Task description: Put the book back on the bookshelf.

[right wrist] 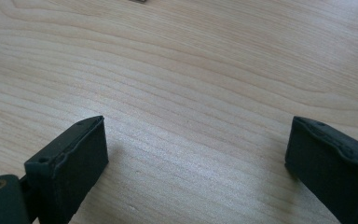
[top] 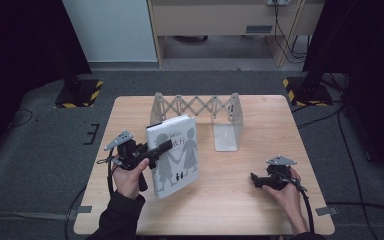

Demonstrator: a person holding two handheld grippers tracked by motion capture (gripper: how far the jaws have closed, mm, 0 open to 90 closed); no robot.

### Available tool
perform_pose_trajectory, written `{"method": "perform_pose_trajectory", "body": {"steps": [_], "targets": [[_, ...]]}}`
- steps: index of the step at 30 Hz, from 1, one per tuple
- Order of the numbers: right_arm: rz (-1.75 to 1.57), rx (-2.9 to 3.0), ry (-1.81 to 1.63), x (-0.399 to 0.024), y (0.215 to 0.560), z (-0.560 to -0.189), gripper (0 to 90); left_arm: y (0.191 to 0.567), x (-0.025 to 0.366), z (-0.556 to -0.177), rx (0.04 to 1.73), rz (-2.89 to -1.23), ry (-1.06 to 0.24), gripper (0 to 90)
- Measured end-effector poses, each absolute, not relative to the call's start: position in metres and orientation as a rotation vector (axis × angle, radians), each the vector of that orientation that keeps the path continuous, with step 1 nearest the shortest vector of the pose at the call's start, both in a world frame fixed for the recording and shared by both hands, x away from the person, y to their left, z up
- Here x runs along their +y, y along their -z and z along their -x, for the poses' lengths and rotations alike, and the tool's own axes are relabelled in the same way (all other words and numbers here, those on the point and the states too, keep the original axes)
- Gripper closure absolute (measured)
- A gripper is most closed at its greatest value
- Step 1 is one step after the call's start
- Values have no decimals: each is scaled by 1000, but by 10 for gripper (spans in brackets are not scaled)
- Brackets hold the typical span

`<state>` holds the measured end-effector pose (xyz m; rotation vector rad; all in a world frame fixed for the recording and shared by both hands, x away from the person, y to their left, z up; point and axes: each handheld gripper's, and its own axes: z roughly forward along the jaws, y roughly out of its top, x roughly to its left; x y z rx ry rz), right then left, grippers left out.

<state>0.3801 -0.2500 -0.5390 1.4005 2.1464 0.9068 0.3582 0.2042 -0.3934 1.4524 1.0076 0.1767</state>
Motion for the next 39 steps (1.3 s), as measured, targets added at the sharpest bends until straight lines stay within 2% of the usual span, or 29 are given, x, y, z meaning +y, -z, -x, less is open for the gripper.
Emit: {"method": "perform_pose_trajectory", "body": {"steps": [18, 30, 39], "targets": [[-1396, 2150, -905, -250, 539, -380, 55, 372, 228, -381, 1105, -1444, -311, 526], [-1395, 2149, -904, -250, 539, -381, 54, 372, 234, -404, 1156, -1429, -414, 526], [-1397, 2150, -904, -250, 539, -381, 54, 383, 227, -424, 1188, -1425, -428, 527]]}}
